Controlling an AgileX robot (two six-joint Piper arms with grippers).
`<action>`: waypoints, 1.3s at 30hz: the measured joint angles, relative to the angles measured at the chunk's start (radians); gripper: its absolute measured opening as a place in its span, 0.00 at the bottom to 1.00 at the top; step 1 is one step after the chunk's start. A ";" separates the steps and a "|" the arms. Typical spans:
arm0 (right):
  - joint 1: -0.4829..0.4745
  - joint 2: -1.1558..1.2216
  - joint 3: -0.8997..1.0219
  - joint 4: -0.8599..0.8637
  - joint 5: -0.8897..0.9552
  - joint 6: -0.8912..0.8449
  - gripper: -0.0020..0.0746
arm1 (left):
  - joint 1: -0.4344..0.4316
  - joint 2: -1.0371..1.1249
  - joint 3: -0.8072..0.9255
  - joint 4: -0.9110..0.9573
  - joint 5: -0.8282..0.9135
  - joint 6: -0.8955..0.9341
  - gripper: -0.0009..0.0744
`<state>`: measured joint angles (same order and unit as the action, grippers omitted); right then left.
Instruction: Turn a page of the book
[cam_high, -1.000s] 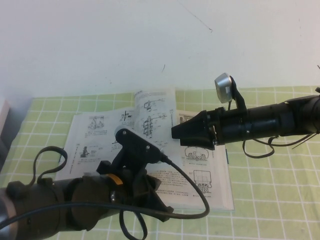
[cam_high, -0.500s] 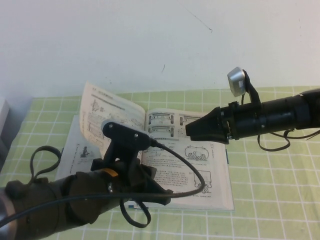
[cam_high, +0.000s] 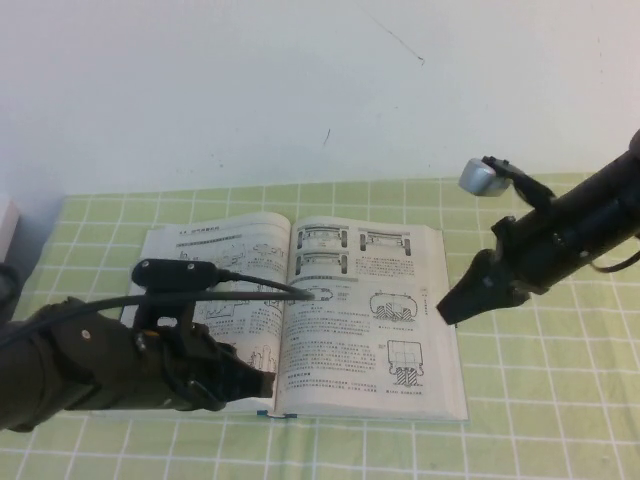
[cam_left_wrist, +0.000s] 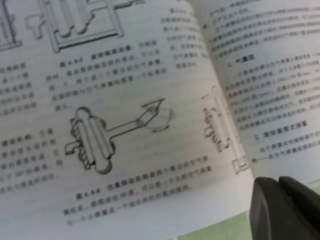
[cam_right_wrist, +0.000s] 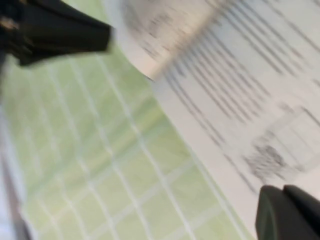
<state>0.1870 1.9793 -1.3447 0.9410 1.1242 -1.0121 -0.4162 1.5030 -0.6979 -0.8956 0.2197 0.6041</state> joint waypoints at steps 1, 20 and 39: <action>0.000 -0.027 0.000 -0.066 -0.018 0.032 0.03 | 0.015 0.000 0.000 0.005 0.018 0.000 0.01; 0.000 -0.651 0.002 -0.970 -0.043 0.582 0.03 | 0.063 -0.358 0.001 0.176 0.135 -0.076 0.01; 0.000 -1.337 0.567 -1.053 -0.307 0.735 0.03 | 0.063 -0.779 0.093 0.526 0.175 -0.372 0.01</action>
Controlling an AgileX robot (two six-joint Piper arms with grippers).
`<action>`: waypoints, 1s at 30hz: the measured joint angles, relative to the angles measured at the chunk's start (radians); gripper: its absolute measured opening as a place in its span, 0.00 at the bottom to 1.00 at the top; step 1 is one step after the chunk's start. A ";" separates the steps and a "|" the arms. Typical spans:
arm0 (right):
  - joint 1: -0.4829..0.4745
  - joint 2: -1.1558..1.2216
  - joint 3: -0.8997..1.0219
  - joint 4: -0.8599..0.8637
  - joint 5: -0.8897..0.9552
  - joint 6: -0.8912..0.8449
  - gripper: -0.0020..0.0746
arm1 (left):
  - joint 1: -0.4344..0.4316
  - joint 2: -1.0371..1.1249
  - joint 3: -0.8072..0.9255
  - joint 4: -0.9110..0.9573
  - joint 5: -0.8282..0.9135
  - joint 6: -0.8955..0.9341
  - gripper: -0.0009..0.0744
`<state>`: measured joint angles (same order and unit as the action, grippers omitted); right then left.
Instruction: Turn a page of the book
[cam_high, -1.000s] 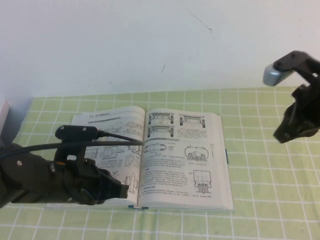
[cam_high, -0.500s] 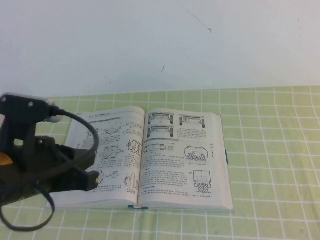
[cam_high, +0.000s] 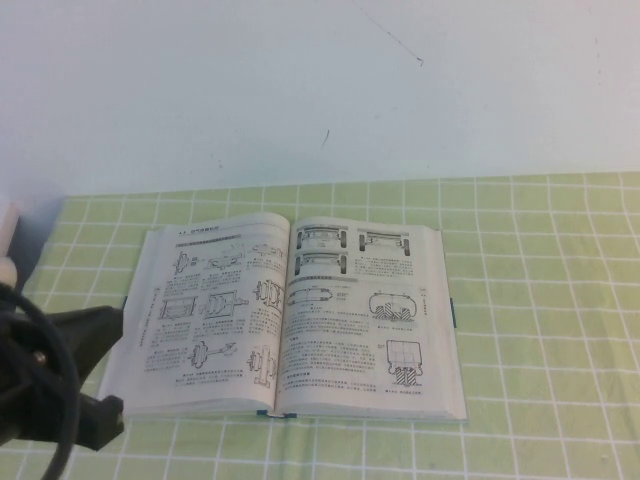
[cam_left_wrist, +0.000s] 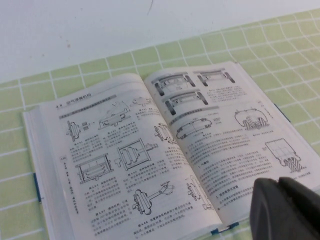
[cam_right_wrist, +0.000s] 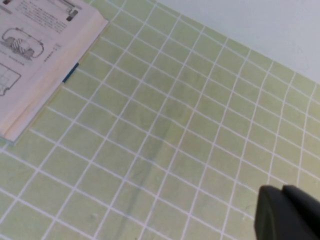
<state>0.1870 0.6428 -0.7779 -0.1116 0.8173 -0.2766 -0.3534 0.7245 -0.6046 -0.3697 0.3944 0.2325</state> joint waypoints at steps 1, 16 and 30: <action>0.000 -0.029 0.046 0.002 -0.032 0.002 0.03 | 0.000 -0.017 0.023 0.000 -0.027 0.000 0.01; 0.000 -0.231 0.392 0.088 -0.228 0.005 0.03 | 0.000 -0.059 0.199 0.000 -0.227 0.010 0.01; 0.000 -0.234 0.392 0.096 -0.123 0.005 0.03 | 0.000 -0.059 0.199 0.000 -0.234 0.010 0.01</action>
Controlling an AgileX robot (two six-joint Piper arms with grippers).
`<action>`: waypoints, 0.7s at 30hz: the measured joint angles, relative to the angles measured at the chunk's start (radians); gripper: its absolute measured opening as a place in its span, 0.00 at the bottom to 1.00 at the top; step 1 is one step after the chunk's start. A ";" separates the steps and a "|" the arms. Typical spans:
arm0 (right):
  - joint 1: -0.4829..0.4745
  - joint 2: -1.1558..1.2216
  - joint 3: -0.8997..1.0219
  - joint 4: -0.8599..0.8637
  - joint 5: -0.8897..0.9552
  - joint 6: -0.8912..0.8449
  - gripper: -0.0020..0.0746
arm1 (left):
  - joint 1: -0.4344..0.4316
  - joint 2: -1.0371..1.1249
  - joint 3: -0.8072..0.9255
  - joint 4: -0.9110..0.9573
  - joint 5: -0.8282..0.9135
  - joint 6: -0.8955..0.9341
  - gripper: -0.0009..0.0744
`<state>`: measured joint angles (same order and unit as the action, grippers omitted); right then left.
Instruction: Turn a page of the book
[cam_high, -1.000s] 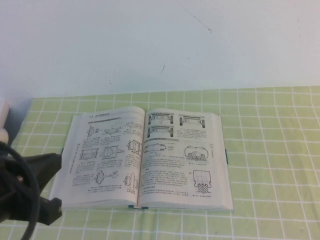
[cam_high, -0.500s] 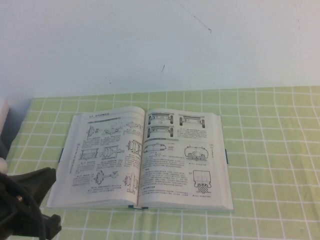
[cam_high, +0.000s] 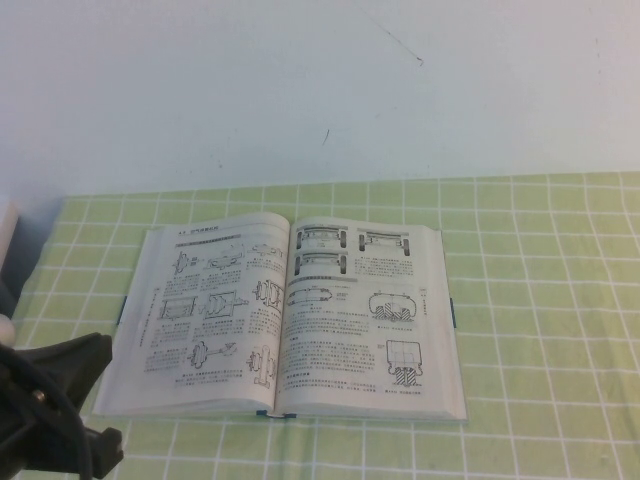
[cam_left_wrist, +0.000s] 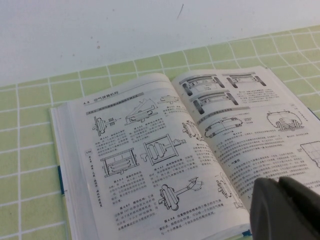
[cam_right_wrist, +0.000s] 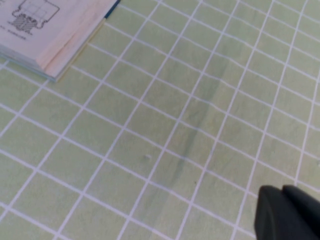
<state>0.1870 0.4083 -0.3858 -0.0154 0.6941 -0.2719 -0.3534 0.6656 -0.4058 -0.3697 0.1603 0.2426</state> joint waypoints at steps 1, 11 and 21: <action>0.000 0.000 0.000 0.000 0.005 0.000 0.03 | 0.000 0.000 0.000 0.000 0.000 0.002 0.01; 0.000 0.000 0.000 0.000 0.019 0.000 0.03 | 0.000 0.000 0.000 0.000 0.000 0.002 0.01; 0.000 0.000 0.000 0.000 0.019 0.000 0.03 | 0.067 -0.169 0.124 0.011 -0.070 0.006 0.01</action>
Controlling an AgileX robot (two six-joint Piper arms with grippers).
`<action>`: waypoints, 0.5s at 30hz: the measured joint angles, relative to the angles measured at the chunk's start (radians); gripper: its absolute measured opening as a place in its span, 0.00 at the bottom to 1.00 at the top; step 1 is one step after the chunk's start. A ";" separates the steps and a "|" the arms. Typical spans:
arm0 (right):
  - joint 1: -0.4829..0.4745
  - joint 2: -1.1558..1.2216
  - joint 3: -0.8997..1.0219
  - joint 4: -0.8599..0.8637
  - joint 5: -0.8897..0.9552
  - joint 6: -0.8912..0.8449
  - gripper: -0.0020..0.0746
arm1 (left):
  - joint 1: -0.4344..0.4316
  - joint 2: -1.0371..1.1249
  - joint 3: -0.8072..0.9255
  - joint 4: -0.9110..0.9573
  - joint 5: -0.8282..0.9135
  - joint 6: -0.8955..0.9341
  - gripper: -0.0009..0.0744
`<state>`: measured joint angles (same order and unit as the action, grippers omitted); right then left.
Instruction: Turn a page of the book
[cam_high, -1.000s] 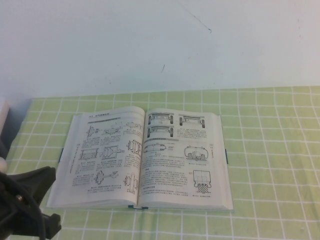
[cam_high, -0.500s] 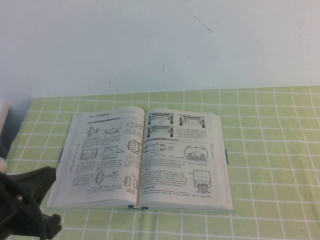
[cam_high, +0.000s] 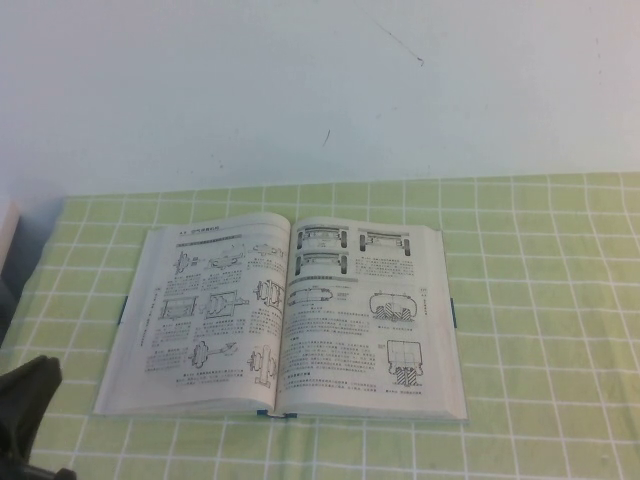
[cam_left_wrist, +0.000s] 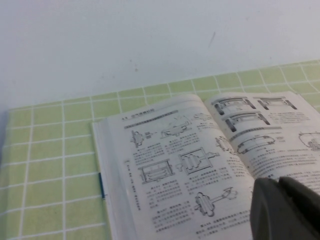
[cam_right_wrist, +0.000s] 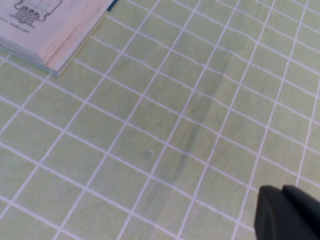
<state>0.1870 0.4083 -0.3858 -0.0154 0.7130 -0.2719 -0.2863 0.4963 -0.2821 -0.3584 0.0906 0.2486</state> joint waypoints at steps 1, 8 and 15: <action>0.000 0.000 0.000 0.000 0.000 0.000 0.03 | 0.014 -0.037 0.022 0.003 -0.003 0.007 0.01; 0.000 0.000 0.000 0.000 0.000 0.000 0.03 | 0.101 -0.299 0.181 0.015 -0.003 0.112 0.01; 0.000 0.000 0.000 0.000 0.001 0.000 0.03 | 0.190 -0.456 0.303 0.017 0.012 0.117 0.01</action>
<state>0.1870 0.4083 -0.3858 -0.0154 0.7144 -0.2719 -0.0966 0.0401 0.0206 -0.3416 0.1029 0.3653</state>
